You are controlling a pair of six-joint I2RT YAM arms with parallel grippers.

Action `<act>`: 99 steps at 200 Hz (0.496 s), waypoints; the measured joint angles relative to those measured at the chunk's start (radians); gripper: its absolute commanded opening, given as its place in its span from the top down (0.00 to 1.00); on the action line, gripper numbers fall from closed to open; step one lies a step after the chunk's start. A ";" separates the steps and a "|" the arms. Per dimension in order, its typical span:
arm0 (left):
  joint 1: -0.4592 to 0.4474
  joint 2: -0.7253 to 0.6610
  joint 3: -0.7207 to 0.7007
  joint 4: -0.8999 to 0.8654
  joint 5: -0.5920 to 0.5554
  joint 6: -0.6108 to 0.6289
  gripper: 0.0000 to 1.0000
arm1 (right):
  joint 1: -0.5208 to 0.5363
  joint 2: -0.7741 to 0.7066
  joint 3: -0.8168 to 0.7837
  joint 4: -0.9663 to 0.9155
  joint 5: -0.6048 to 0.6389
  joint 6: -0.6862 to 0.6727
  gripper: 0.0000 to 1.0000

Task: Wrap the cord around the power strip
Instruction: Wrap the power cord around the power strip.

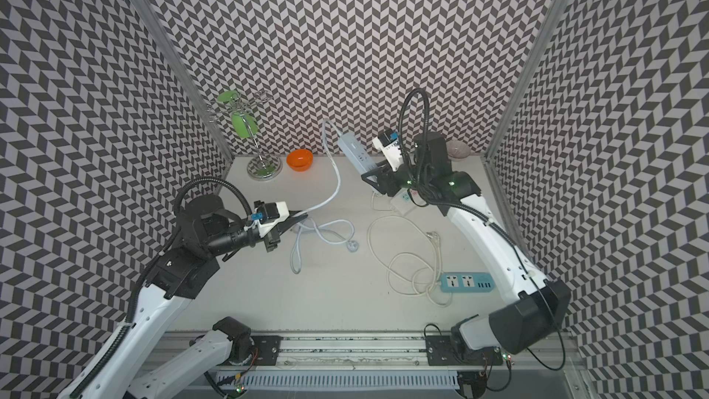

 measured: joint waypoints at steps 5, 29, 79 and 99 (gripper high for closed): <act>0.000 0.012 0.023 -0.008 -0.002 0.009 1.00 | 0.004 0.000 0.000 -0.001 -0.011 -0.017 1.00; -0.002 0.051 0.111 -0.021 -0.015 0.042 1.00 | 0.025 0.000 -0.010 0.000 -0.062 -0.096 1.00; -0.006 0.109 0.097 -0.050 -0.005 0.076 1.00 | 0.087 -0.037 -0.136 0.043 -0.119 -0.195 1.00; -0.007 0.133 0.066 -0.090 0.011 0.089 1.00 | 0.087 -0.069 -0.164 0.090 -0.133 -0.208 1.00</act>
